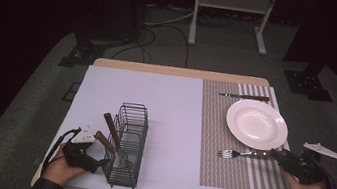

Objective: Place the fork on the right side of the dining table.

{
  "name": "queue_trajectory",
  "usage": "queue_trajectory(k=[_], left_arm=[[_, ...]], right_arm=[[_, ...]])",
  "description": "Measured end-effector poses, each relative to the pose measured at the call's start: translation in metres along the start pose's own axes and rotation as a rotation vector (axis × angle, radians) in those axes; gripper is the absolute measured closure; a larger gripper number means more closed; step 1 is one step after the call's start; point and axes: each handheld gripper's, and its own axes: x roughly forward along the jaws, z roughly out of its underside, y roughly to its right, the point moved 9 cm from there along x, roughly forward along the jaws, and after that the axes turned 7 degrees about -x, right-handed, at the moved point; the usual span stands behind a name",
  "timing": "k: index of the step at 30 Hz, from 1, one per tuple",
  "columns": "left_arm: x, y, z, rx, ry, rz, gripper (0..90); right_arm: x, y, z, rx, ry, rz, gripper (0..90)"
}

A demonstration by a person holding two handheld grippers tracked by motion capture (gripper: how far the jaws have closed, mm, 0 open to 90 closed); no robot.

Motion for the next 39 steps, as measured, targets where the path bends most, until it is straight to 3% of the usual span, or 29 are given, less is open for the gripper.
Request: queue_trajectory(k=[13,31,39], left_arm=[[0.0,0.0,0.0,0.0,0.0,0.0,0.0],[0.0,0.0,0.0,-0.001,0.0,0.0,0.0],[0.0,0.0,0.0,-0.001,0.0,0.0,0.0]], right_arm=[[0.007,0.008,0.012,0.066,-0.07,-0.004,45.4],[0.017,0.018,0.025,0.065,-0.136,0.021,42.4],[0.02,0.021,0.028,0.038,-0.162,0.053,42.8]])
